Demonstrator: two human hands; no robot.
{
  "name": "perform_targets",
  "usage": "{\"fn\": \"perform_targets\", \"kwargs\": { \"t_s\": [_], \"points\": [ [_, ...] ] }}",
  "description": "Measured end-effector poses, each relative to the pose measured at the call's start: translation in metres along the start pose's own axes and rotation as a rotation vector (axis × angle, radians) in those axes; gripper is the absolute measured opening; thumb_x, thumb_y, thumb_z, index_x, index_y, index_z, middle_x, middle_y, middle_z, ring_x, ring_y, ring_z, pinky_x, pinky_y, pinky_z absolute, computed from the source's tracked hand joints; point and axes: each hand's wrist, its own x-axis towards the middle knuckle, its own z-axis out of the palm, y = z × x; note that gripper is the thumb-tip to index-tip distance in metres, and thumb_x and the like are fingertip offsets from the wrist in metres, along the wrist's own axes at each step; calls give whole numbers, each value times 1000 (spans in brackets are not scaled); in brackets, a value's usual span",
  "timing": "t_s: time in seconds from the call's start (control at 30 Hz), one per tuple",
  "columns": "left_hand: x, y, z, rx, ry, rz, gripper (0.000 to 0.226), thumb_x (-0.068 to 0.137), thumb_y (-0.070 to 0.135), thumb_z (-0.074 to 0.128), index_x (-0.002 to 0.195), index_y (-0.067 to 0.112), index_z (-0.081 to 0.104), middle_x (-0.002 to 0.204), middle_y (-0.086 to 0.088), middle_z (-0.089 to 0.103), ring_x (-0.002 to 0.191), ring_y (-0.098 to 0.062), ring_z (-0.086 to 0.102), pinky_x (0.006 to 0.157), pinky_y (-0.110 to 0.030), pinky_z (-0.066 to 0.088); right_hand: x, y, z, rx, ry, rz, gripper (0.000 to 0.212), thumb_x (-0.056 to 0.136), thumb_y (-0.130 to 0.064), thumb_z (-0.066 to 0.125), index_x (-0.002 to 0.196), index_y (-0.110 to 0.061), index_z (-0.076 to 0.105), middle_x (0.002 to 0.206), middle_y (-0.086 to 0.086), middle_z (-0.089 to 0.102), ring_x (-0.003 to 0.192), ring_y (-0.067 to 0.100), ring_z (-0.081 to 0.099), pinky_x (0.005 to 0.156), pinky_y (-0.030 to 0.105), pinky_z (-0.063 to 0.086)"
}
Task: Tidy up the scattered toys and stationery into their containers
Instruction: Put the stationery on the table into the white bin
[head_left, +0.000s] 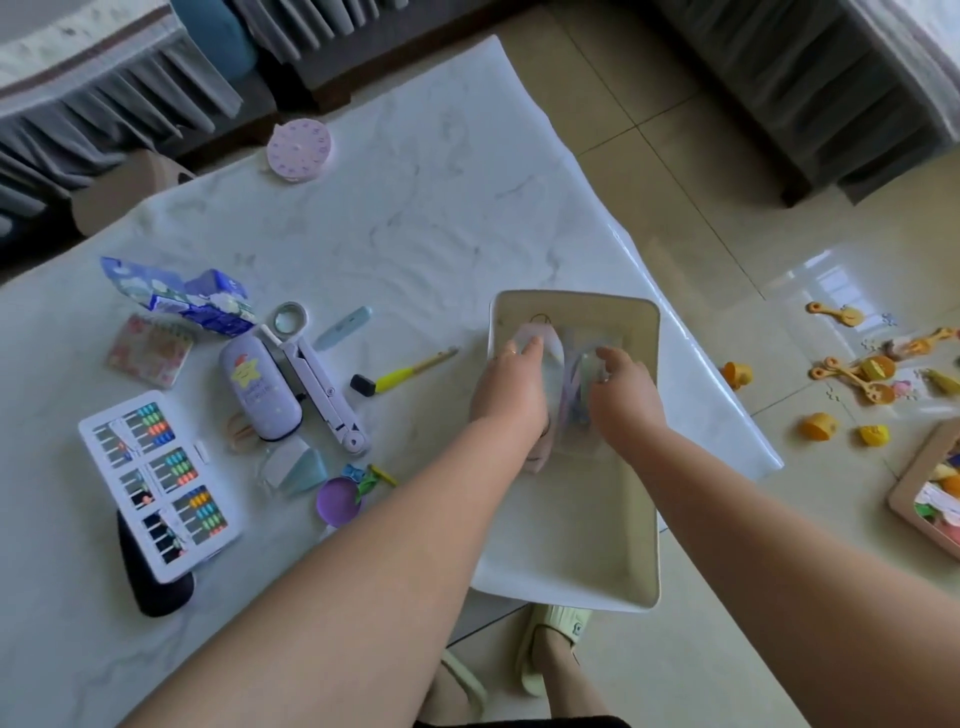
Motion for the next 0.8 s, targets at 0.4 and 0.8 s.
{"fn": "perform_targets", "kwargs": {
  "t_s": [0.4,0.8],
  "points": [
    [6,-117,-61,-70,297,-168,31,88,-6,41,107,15,53,118,-9,48,105,-26,47,71,-33,36,-34,-91,72,106,65,-477,48,78,10,40,106,-18,68,108,1,60,94,8,56,79,10,40],
    [47,-217,-98,20,217,-172,32,94,5,43,124,10,51,126,-13,46,109,-32,53,82,-36,43,-15,-120,164,-202,-44,-283,59,84,3,41,135,-25,51,132,5,45,105,29,56,73,28,44]
  ]
}}
